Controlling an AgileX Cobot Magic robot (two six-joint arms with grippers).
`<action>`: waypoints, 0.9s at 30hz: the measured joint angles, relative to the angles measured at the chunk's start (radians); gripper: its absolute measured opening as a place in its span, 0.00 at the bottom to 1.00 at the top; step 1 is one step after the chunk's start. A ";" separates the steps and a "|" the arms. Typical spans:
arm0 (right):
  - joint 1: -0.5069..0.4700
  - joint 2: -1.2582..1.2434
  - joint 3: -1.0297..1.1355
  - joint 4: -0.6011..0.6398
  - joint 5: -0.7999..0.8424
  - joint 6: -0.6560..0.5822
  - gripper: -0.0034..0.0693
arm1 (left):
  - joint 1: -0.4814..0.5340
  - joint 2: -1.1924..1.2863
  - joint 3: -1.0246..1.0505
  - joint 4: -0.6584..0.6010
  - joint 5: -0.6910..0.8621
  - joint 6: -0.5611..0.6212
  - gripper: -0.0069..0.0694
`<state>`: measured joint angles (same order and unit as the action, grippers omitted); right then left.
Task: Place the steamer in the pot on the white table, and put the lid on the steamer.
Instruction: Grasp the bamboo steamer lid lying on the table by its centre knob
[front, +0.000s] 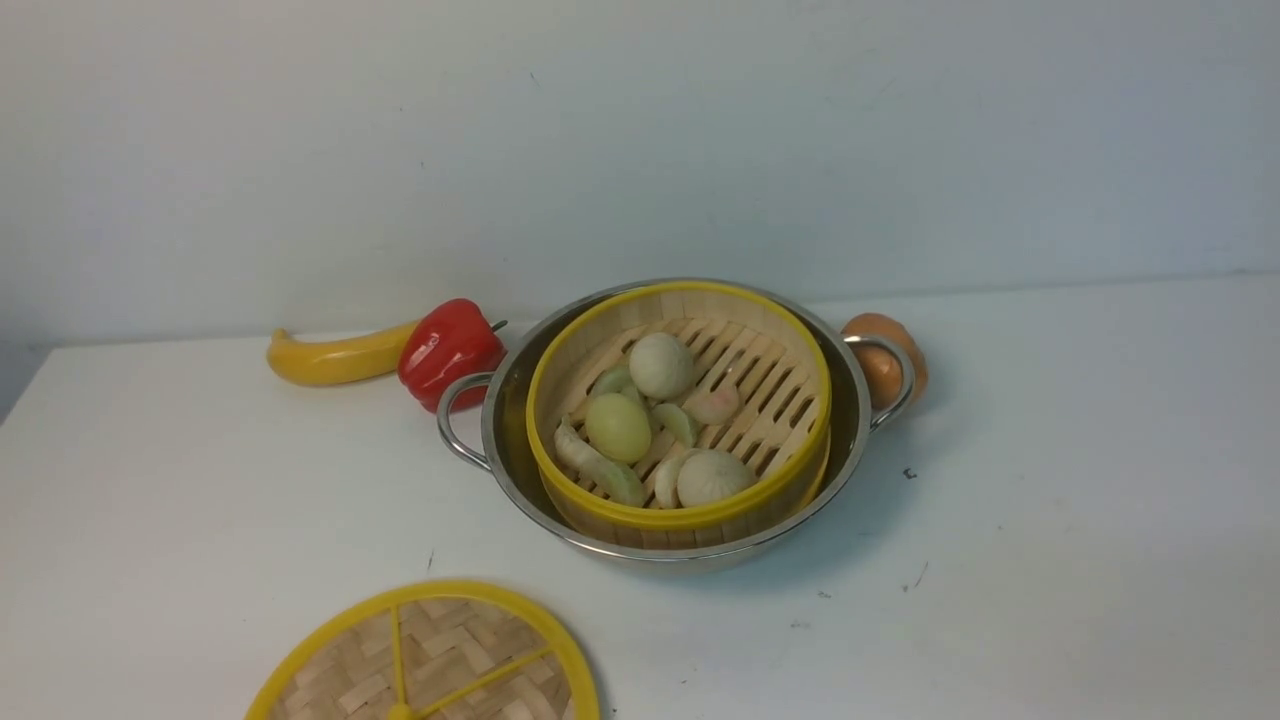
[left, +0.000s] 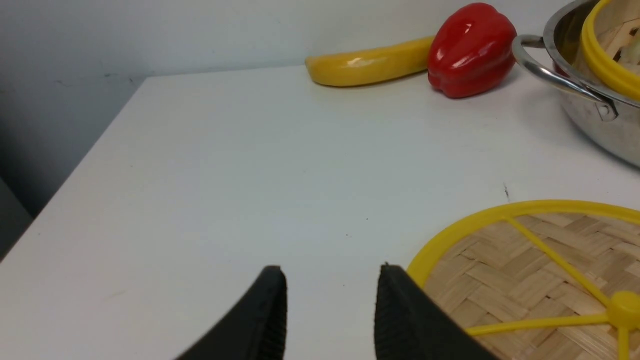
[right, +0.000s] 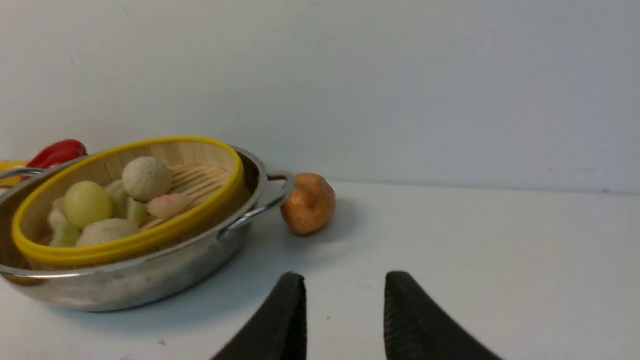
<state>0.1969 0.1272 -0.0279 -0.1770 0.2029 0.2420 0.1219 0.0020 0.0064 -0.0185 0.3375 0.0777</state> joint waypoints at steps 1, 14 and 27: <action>-0.005 -0.005 0.004 0.000 0.002 0.000 0.38 | 0.000 0.000 0.000 0.000 0.000 0.000 0.41; -0.068 -0.123 0.011 -0.001 0.181 0.000 0.38 | 0.000 0.000 0.000 0.000 0.000 0.000 0.41; -0.068 -0.123 0.011 0.019 0.183 0.001 0.38 | 0.000 0.000 0.000 0.000 0.000 0.000 0.41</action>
<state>0.1290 0.0046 -0.0165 -0.1580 0.3860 0.2427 0.1219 0.0020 0.0064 -0.0185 0.3375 0.0777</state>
